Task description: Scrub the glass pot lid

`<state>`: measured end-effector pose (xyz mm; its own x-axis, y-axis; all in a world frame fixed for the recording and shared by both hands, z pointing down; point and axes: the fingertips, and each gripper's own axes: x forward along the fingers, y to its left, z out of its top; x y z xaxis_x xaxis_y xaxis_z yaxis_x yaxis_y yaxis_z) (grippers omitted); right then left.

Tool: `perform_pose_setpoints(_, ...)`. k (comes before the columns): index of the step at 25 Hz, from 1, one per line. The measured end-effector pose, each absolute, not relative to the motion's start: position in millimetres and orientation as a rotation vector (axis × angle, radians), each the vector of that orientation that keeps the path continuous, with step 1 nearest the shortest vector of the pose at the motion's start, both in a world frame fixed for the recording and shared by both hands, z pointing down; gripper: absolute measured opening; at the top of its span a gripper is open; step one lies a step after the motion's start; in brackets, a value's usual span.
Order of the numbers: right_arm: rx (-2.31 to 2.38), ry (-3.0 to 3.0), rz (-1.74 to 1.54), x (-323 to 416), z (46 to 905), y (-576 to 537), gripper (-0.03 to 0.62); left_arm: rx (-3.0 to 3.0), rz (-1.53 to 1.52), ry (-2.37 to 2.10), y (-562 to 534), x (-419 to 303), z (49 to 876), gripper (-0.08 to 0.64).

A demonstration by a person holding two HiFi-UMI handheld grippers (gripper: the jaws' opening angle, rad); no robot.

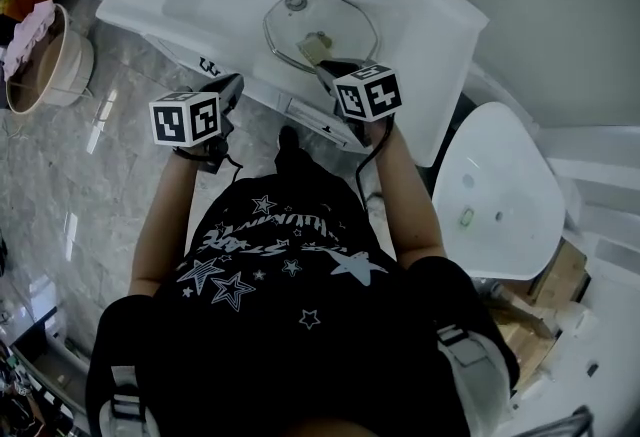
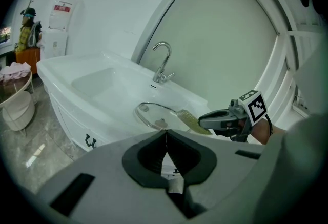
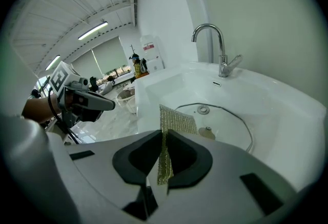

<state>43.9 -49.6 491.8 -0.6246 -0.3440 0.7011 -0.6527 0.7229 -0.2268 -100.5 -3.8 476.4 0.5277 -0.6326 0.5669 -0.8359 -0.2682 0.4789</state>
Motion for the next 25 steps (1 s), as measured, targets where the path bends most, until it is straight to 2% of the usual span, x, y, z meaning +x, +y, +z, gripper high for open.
perform_pose_setpoints(25, 0.875, -2.262, 0.584, 60, 483, 41, 0.037, 2.046, 0.361, -1.119, 75, -97, 478, 0.009)
